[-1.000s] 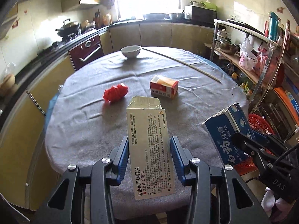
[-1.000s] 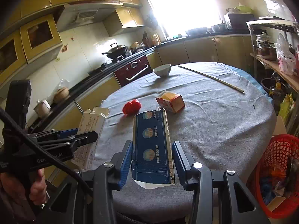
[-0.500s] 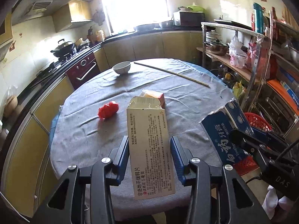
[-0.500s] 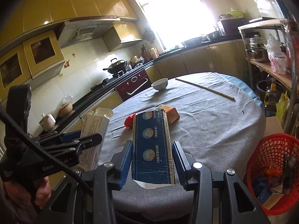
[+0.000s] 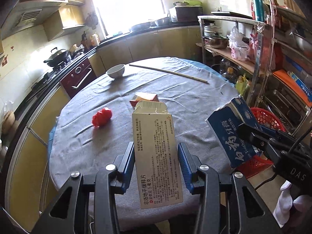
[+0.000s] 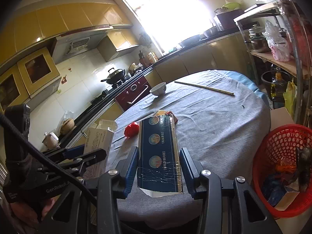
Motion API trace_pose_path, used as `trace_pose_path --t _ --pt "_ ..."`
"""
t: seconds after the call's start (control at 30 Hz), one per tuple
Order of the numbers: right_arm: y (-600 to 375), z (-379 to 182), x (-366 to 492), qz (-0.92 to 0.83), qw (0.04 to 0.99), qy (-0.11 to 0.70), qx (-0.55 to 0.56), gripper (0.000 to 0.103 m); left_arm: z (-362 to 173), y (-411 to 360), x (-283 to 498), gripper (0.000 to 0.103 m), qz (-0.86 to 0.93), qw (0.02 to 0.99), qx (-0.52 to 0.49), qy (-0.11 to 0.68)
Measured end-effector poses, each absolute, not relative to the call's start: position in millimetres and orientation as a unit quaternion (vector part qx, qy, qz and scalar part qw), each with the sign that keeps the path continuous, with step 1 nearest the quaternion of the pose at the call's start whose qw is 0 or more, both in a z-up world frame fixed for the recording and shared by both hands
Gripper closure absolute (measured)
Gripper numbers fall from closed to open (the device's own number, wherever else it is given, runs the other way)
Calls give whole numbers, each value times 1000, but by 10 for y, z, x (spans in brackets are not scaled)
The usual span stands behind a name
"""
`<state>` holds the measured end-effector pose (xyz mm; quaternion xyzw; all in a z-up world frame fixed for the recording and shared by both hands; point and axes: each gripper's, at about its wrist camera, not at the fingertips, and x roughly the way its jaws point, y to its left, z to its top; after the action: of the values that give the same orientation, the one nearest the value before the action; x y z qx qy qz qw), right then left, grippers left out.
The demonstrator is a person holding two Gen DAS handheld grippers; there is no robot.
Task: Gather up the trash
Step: 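Carry the white box and blue box toward the red basket, then open both tools over the red basket to drop the boxes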
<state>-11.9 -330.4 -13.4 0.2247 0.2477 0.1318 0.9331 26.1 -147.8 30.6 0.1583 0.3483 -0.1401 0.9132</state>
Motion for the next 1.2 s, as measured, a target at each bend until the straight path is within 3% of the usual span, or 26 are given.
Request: trace_pose_path --t 0.37,1.2 --pt "-3719 -202 -272 86 936 233 249 57 241 -2088 282 58 -230 888 176 358" --pt "-5702 -768 -1345 -147 893 195 378 57 -198 -4096 144 58 -377 803 248 388"
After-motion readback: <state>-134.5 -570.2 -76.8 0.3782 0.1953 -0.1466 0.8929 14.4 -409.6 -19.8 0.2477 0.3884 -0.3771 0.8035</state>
